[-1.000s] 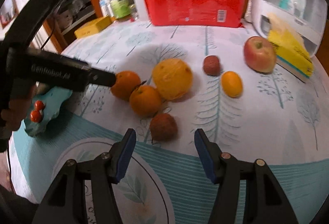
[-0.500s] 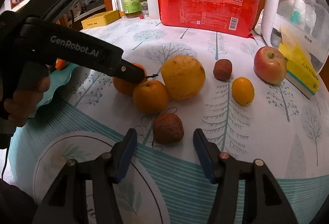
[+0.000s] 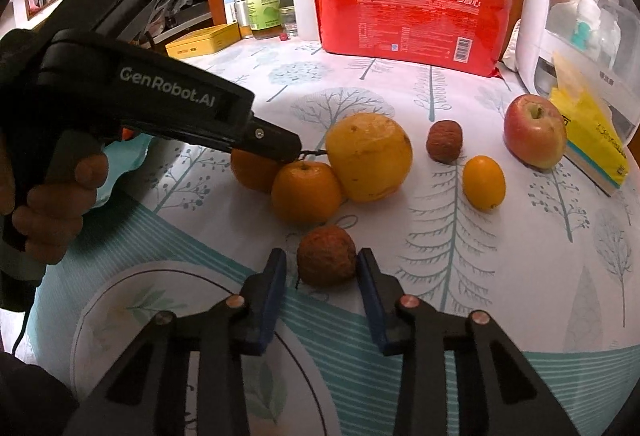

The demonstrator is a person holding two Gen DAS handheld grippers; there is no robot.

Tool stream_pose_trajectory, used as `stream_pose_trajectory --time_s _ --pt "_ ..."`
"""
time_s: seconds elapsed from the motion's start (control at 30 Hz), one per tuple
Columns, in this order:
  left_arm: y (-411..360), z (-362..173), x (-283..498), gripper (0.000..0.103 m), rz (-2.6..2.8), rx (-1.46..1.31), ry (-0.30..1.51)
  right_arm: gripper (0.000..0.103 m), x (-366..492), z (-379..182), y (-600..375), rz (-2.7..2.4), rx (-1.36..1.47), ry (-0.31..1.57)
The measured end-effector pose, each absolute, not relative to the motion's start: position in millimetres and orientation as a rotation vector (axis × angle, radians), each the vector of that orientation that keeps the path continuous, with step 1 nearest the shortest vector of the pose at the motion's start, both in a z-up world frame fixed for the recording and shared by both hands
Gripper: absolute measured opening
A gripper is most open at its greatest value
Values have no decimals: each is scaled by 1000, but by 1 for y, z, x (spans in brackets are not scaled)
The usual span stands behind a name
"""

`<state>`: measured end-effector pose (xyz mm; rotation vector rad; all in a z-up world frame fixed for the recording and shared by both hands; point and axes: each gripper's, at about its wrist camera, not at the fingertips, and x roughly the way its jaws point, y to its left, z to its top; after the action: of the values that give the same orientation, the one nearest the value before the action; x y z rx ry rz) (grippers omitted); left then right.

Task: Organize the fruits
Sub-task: 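Grasp the orange with the left tool while the right tool grasps a lychee, then carry the orange and lychee to the green plate and open both tools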

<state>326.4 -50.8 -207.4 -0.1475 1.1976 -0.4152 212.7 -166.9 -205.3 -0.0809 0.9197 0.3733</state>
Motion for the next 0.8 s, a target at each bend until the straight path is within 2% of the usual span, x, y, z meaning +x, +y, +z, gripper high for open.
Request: stream_pose_trajectory --time_s 0.1,0.8 --pt "-50 -206 325 42 -408 -147 1198 31 212 -205 -164 382 -74 926" --pt "-19 -168 285 41 -395 -163 1124 30 194 -189 -149 382 -53 991"
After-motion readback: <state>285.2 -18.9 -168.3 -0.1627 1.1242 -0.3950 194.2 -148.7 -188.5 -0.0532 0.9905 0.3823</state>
